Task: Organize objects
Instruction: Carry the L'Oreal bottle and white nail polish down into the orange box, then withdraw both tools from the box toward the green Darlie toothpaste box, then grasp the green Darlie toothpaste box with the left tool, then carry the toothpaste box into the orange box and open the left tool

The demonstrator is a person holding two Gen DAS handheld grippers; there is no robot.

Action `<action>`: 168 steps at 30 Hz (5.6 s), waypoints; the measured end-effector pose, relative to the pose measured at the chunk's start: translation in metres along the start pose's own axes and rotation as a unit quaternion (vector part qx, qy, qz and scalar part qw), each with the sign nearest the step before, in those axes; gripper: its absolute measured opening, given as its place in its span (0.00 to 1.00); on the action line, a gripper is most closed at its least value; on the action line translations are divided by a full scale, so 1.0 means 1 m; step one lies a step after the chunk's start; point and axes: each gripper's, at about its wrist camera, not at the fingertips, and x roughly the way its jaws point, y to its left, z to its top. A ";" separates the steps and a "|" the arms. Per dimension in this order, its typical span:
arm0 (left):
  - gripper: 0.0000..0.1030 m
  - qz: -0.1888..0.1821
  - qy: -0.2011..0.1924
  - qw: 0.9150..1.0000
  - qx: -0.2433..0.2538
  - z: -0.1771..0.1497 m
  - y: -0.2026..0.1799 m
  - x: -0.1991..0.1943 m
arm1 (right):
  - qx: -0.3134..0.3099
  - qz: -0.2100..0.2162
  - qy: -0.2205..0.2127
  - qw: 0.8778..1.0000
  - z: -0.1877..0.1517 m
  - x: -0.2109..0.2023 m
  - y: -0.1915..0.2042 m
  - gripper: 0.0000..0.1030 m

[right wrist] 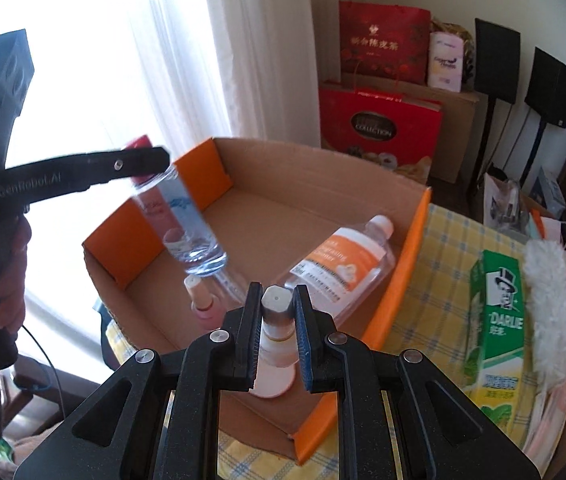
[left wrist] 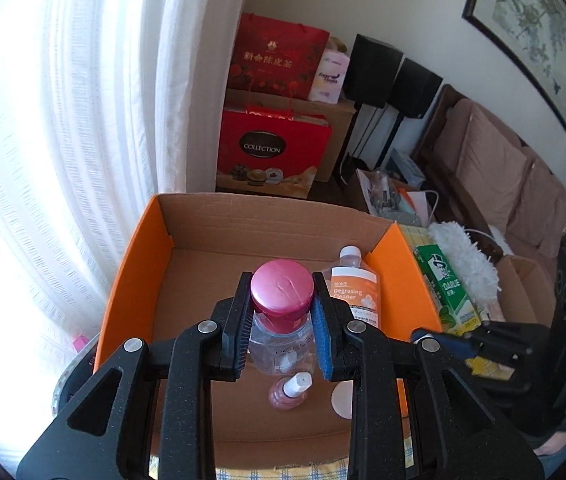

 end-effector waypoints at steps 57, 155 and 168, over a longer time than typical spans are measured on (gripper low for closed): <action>0.95 -0.060 0.067 0.993 0.075 -0.002 -0.092 0.043 | 0.096 -0.085 -0.051 0.990 -0.044 -0.090 -0.079 0.80; 0.73 -0.218 0.217 0.950 -0.058 -0.093 -0.240 0.148 | 0.267 -0.038 -0.061 0.961 -0.151 -0.106 -0.157 0.59; 0.62 -0.244 0.161 0.954 -0.063 -0.062 -0.232 0.112 | 0.227 -0.033 -0.092 0.969 -0.124 -0.133 -0.133 0.57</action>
